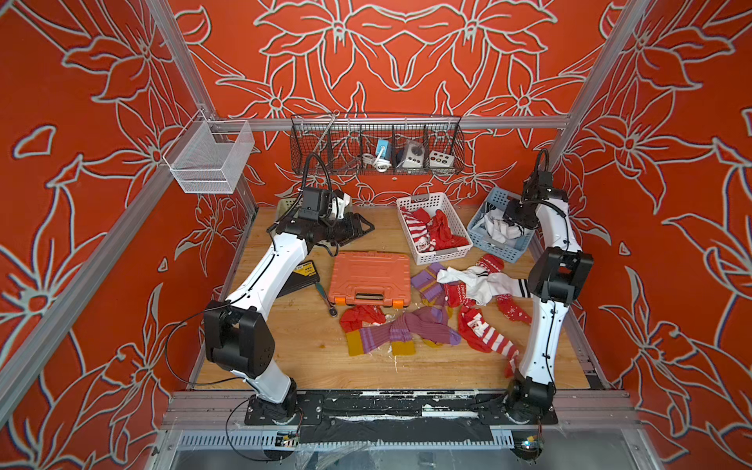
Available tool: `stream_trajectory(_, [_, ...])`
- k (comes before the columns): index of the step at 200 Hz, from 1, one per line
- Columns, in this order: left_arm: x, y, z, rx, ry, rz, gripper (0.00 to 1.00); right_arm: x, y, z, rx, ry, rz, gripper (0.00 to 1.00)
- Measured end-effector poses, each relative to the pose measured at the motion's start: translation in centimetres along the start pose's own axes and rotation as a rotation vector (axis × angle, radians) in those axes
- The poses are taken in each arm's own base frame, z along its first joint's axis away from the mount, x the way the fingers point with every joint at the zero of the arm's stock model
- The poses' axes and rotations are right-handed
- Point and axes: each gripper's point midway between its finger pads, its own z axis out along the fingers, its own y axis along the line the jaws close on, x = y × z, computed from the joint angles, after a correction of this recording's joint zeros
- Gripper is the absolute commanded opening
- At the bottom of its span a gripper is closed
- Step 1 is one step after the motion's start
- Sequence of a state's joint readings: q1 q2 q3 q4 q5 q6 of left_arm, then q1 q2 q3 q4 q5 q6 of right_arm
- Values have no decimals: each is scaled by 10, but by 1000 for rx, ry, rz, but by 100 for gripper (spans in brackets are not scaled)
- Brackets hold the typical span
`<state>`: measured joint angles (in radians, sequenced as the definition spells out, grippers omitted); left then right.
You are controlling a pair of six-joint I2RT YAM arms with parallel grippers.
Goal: Sort the socks into the basket by color
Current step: Place the sock in the bin, then pick up the sock from the center of the board.
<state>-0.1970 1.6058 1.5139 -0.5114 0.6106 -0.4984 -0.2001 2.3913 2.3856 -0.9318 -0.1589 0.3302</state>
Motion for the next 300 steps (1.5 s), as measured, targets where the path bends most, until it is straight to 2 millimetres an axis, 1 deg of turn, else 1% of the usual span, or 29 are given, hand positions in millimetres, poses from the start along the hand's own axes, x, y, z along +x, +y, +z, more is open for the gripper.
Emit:
stream_trajectory(10, [1, 0, -1, 0, -1, 2, 58, 5, 5, 2, -5, 9, -20, 37])
stream_trajectory(24, [1, -1, -2, 0, -3, 3, 57, 14, 10, 6, -8, 26, -32, 24])
stream_trajectory(35, [1, -1, -3, 0, -5, 5, 58, 20, 12, 10, -9, 43, -27, 17])
stream_trajectory(65, [1, -1, -3, -3, -5, 8, 57, 32, 17, 27, -9, 81, -36, 14])
stream_trajectory(99, [3, 1, -3, -9, 0, 8, 57, 42, 9, 58, 3, 124, -28, 16])
stream_trajectory(114, [4, 2, -3, -13, 5, 6, 58, 48, 7, 66, -3, 145, -23, 19])
stream_trajectory(136, [6, 3, -3, -17, 12, 3, 58, 45, 10, 62, -17, 141, -21, 26])
stream_trajectory(162, [6, 2, -3, -18, 15, 5, 58, 39, 13, 56, -29, 124, -27, 39])
stream_trajectory(179, [7, -1, -4, -19, 15, 20, 57, 35, 16, 48, -37, 110, -29, 46])
stream_trajectory(196, [7, -11, -4, -14, 16, 46, 57, 32, 20, 31, -42, 93, -32, 54])
stream_trajectory(216, [9, -27, -3, 2, 24, 90, 57, 32, 29, 1, -53, 65, -46, 60])
stream_trajectory(238, [13, -39, 3, 18, 41, 122, 58, 38, 41, -37, -73, 31, -64, 60])
stream_trajectory(256, [19, -40, 10, 18, 63, 127, 58, 53, 56, -63, -94, 16, -94, 62])
stream_trajectory(271, [23, -38, 17, 15, 83, 126, 58, 73, 74, -79, -117, 20, -134, 62])
stream_trajectory(284, [27, -37, 24, 12, 102, 124, 57, 94, 90, -86, -136, 36, -173, 62])
stream_trajectory(300, [34, -38, 32, 14, 126, 127, 57, 124, 104, -87, -153, 74, -219, 63])
